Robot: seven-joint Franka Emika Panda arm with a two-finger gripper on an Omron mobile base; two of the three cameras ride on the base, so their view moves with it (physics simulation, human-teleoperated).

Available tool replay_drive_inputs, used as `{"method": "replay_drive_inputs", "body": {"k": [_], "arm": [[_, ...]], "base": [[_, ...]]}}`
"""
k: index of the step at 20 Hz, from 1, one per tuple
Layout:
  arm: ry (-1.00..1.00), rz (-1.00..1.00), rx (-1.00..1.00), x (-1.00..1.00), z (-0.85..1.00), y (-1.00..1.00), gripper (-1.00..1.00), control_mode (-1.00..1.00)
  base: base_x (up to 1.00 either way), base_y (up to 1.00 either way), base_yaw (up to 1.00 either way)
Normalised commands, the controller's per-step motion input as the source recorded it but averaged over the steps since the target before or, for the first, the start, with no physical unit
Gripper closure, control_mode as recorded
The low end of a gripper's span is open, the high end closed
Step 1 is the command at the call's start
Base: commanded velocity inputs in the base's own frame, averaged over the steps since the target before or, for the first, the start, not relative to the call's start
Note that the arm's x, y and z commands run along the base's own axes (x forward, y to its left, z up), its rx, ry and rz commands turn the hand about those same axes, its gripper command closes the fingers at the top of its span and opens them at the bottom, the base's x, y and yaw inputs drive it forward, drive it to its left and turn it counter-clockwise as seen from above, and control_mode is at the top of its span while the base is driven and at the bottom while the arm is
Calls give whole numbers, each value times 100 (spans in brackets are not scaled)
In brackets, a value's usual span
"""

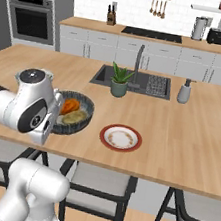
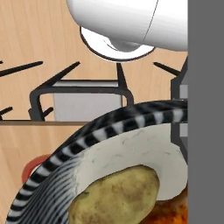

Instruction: Pick the chicken drumstick and potato from their plates and place them in the bowl. Then put the bowl in the fridge.

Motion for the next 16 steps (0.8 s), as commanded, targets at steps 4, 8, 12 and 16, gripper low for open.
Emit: {"method": "replay_drive_inputs", "body": {"k": [4, 8, 12, 16], "arm": [[0, 0, 0, 0, 0, 0, 100, 100], [0, 0, 0, 0, 0, 0, 100, 100], [0, 0, 0, 0, 0, 0, 100, 100], [0, 0, 0, 0, 0, 0, 100, 100]], "base": [[-52, 27, 5], [-56, 76, 11], [-19, 100, 17], [-6, 100, 23]]}}
